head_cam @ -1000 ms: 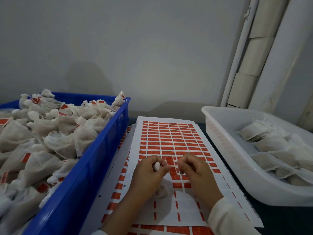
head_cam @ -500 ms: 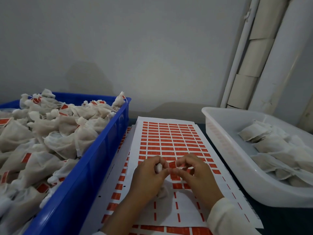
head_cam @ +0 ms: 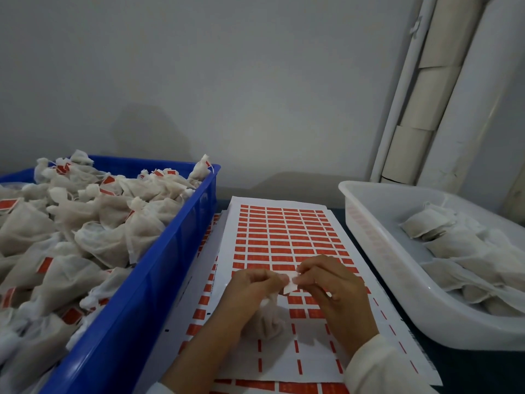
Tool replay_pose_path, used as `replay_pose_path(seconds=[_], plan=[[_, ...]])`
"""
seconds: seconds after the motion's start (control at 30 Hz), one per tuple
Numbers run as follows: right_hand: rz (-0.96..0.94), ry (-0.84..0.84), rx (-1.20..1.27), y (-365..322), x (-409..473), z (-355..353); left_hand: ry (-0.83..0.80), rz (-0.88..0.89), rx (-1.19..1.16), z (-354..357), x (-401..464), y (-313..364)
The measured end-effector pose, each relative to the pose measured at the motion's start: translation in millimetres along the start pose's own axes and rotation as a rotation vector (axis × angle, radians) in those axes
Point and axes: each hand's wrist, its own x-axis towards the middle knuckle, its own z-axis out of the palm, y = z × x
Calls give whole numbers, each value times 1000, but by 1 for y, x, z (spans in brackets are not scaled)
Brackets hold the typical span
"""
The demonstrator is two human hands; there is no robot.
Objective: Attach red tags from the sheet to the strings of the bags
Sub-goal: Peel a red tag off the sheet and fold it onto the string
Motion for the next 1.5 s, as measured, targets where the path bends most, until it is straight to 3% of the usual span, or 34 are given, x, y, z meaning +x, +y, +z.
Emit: replay_pose_path(seconds=[0.1,0.27,0.47,0.83,1.5], plan=[[61,-8,28,2,-2,2,12,15,-31,-1,-2,0],[387,-38,257,1,-2,4,79,18,-98,-2,0,-4],[185,-104,122,0,-4,7,79,76,-51,-1,-1,-3],[556,-74,469,-8,-3,13,17,156,-13,0,-3,-1],[645,-60,555,-18,-1,13,-84,224,-13,0,-7,1]])
